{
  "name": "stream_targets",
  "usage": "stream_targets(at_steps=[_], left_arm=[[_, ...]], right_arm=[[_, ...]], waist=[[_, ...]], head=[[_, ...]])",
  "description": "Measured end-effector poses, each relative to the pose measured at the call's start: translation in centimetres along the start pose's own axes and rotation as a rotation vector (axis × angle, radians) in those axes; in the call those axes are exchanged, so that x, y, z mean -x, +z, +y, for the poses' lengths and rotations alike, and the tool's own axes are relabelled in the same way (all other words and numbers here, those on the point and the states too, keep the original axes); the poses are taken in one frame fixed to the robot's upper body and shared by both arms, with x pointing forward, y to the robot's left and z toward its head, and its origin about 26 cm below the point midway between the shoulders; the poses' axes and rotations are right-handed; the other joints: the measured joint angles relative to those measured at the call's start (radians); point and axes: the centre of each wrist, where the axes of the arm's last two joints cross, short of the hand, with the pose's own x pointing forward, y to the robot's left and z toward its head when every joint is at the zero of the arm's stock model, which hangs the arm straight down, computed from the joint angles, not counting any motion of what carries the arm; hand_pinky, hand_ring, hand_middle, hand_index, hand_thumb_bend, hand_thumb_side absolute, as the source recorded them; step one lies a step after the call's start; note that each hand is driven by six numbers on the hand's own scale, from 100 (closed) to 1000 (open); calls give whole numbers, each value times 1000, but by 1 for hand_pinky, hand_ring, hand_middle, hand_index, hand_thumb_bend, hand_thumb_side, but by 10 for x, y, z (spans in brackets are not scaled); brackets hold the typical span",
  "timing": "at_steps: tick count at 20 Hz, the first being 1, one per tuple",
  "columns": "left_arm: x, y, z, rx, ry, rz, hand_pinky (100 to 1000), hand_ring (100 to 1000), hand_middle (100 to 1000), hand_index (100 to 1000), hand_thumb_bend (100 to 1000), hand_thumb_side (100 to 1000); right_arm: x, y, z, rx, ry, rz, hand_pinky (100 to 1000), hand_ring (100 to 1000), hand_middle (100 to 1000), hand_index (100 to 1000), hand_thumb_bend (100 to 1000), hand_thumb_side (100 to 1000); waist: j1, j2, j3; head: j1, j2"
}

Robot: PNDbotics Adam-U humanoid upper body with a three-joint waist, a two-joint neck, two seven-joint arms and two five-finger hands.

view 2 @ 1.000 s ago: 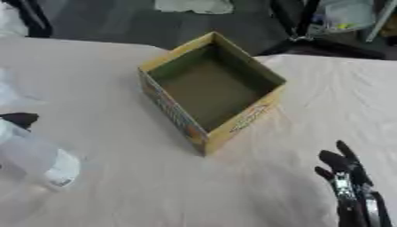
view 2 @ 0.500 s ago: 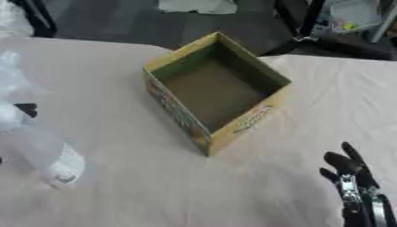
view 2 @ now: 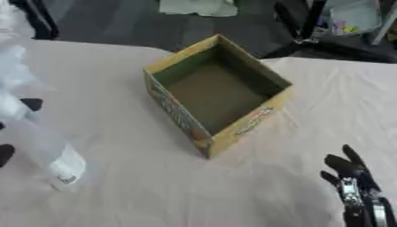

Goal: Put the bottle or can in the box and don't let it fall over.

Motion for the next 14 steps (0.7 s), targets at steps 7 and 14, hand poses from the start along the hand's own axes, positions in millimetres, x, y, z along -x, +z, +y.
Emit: stream_targets(at_steps=[7,14], left_arm=[[-1,-7,-6,27,-5,8,1000,1000,966,883,173,696],[3,-8,-9,40,-16,39,1000,1000,960,880,164,693]], right_arm=[[0,-1,0,-1,0,1,818,874,1000,750,100,791],[-1,-2,1,-2,-3,0,818,874,1000,750,100,801]], waist=[[0,0,0],[0,1,-3]], head=[[0,0],[0,0]])
